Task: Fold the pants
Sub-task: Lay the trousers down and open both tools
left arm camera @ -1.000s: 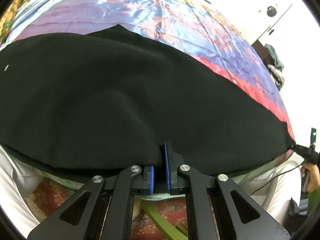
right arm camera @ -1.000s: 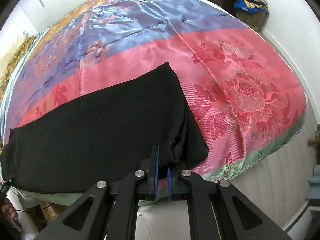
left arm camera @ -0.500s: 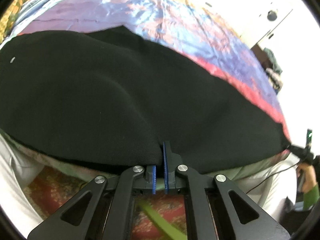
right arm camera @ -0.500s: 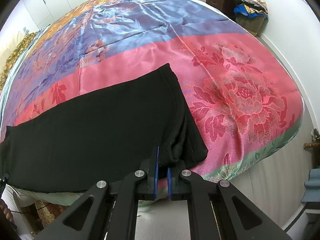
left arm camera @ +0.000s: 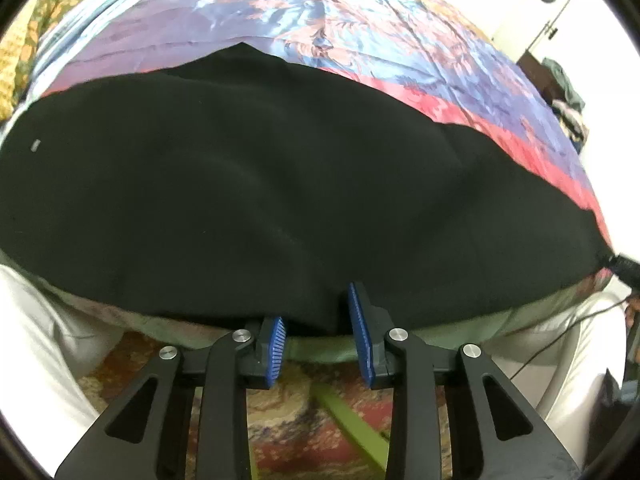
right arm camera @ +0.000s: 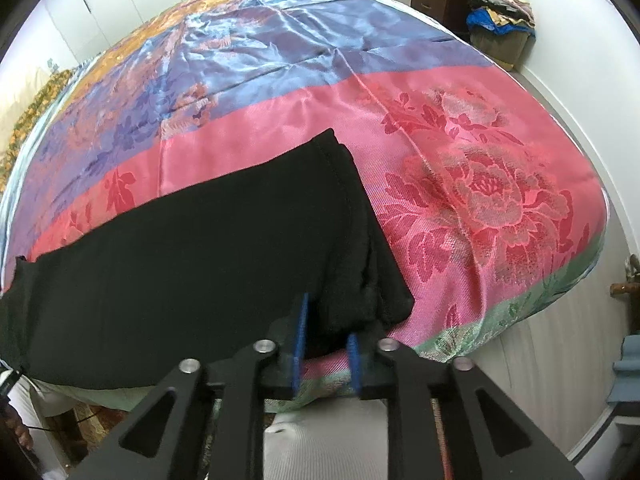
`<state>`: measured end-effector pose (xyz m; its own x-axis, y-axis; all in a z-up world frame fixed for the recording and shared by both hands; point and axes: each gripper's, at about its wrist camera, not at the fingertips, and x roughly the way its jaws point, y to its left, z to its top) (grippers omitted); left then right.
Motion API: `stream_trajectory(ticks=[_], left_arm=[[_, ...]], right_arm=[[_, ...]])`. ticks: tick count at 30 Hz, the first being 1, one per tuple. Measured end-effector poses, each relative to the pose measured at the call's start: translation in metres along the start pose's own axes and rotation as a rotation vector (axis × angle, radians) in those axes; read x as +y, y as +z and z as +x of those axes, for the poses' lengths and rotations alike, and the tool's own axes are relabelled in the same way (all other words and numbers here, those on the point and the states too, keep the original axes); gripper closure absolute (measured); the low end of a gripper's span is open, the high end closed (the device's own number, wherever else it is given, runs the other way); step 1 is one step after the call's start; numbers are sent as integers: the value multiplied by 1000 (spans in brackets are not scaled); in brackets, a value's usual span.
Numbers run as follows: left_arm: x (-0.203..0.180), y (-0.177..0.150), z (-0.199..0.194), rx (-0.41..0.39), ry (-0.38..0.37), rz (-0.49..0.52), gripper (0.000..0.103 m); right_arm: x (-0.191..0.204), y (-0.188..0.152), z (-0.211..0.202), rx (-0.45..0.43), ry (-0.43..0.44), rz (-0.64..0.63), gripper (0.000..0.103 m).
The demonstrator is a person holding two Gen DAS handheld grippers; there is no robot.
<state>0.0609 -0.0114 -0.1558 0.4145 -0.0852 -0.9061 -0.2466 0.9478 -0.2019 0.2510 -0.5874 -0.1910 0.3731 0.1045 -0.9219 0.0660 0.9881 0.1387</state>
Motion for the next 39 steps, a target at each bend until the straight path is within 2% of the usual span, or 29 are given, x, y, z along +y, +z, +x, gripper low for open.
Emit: stream_trajectory(ticks=[3,5,8,10,13,15,17,19,20,22,23,25,27,28,30,34,37,39], left_arm=[[-3,-7,-22,-8,42,39,72],[-1,-11,-34,-27,84,59,72],[1,-8,-59,-109,128,67,72],[0,0,-69,-166,119,70,72],[-9,18,-66,-212,47,107,68],[-18,27,-54,-230,-5,148,64],[-25,34,-29,-200,-6,190,62],[-26,39,6,-110,-6,200,62],[-24,39,23,-70,3,195,62],[-19,36,32,-69,13,194,63],[-17,35,30,-85,9,191,63],[-16,33,25,-90,1,182,63],[-15,32,26,-91,-3,172,62],[-15,31,26,-92,-2,170,61],[-17,31,27,-95,5,175,59],[-22,32,28,-99,10,185,58],[-21,32,28,-101,10,183,58],[-21,32,27,-104,18,180,58]], right_arm=[[-20,-5,-18,-75,29,105,62],[-32,-10,-30,-126,-50,160,51],[-43,-12,-38,-158,-64,181,51],[-37,-7,-45,-178,38,133,51],[-8,3,-49,-170,254,-8,53],[12,11,-37,-104,321,-92,54],[17,18,-19,-49,285,-125,54],[4,25,4,-6,169,-107,54],[-10,29,10,-8,109,-64,55],[-32,30,0,-54,74,26,55],[-40,28,-9,-83,98,64,55],[-54,19,-31,-144,223,128,55],[-62,8,-36,-123,358,163,55],[-65,2,-33,-88,449,185,55],[-69,-10,-22,-18,558,213,55],[-64,-22,6,75,654,263,55],[-58,-20,26,158,648,266,55],[-52,-16,25,152,654,270,53]])
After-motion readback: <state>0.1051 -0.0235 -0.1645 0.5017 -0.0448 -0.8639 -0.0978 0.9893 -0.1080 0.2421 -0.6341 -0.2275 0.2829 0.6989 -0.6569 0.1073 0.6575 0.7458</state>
